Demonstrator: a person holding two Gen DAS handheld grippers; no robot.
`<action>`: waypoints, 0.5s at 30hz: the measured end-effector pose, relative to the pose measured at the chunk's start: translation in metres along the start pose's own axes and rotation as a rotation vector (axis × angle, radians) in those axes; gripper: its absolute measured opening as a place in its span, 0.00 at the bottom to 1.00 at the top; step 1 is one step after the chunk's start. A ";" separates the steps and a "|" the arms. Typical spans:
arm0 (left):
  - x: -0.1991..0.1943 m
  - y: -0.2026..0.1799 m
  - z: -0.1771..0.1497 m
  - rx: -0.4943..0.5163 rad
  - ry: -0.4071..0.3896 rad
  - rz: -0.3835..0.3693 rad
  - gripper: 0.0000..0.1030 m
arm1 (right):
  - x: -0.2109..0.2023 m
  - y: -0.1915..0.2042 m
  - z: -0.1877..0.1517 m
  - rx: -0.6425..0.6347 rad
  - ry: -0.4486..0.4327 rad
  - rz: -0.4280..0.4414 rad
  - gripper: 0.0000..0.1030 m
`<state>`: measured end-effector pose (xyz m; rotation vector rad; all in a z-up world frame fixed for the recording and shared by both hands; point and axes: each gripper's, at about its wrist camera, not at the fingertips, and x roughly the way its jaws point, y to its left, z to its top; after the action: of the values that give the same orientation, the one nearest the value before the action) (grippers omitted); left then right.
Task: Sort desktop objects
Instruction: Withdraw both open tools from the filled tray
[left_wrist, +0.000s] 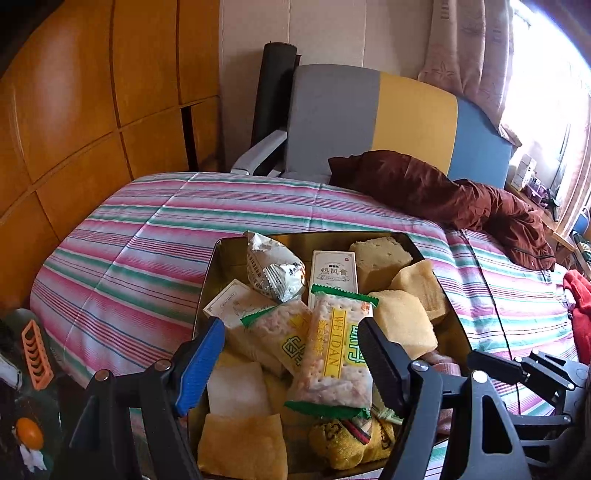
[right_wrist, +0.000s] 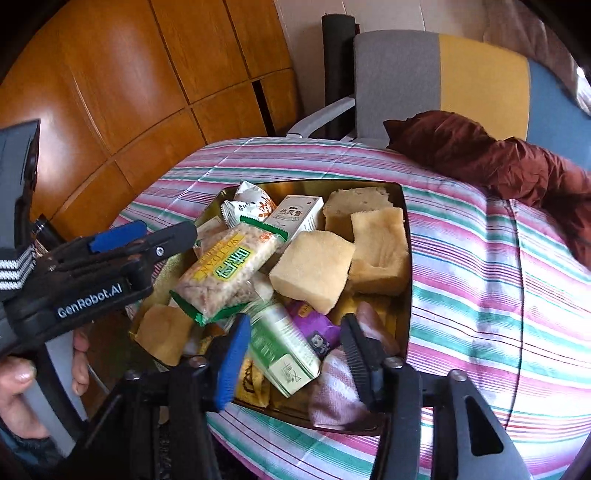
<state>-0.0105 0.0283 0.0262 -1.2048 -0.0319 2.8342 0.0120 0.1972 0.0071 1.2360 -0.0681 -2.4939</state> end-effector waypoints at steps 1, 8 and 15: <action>0.000 0.000 0.000 -0.001 -0.001 0.005 0.73 | 0.001 -0.001 -0.001 0.004 0.003 -0.003 0.41; -0.012 0.003 0.004 -0.029 -0.048 0.015 0.73 | 0.000 -0.001 -0.005 -0.021 0.000 -0.047 0.43; -0.019 0.003 0.009 -0.037 -0.080 0.079 0.71 | -0.004 0.008 -0.007 -0.043 -0.109 -0.234 0.83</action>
<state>-0.0042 0.0244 0.0459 -1.1229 -0.0426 2.9617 0.0224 0.1923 0.0075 1.1479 0.1076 -2.7461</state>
